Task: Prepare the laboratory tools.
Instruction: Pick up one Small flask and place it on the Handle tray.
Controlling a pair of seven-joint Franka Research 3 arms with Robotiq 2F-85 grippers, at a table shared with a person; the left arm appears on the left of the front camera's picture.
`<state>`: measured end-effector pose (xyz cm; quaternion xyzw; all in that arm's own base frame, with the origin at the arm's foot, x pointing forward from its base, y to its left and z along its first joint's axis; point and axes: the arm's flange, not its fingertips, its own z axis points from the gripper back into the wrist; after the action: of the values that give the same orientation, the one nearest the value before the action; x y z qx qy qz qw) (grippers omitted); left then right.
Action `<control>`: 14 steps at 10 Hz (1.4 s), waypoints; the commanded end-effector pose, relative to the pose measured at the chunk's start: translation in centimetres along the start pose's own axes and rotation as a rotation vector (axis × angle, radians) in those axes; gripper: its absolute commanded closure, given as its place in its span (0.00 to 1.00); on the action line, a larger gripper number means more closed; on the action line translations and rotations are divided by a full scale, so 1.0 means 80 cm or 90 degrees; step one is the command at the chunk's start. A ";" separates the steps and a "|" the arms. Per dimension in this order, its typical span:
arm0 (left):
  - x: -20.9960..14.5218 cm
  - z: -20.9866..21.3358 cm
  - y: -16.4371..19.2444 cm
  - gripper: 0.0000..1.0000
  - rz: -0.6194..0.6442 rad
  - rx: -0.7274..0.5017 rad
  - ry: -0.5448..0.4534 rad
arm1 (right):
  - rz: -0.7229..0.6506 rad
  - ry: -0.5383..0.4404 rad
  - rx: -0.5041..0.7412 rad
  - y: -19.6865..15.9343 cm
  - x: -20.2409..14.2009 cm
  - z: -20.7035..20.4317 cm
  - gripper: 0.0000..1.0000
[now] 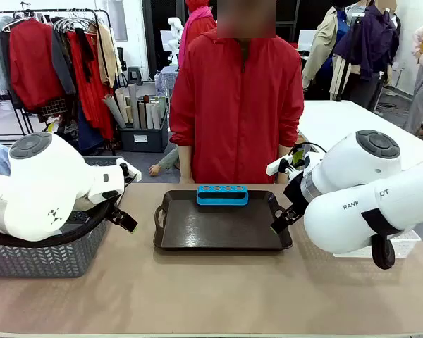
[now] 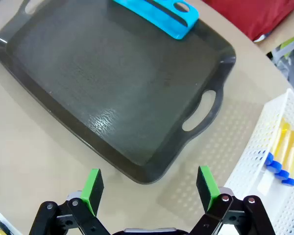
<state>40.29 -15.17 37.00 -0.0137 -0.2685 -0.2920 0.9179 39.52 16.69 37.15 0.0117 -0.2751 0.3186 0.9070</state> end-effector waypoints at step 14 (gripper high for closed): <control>0.000 0.000 0.000 0.00 0.000 0.000 0.000 | 0.000 0.000 0.000 0.000 0.000 0.000 0.00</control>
<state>40.28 -15.21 37.00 -0.0137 -0.2685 -0.2925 0.9177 39.51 16.69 37.14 0.0116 -0.2751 0.3188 0.9070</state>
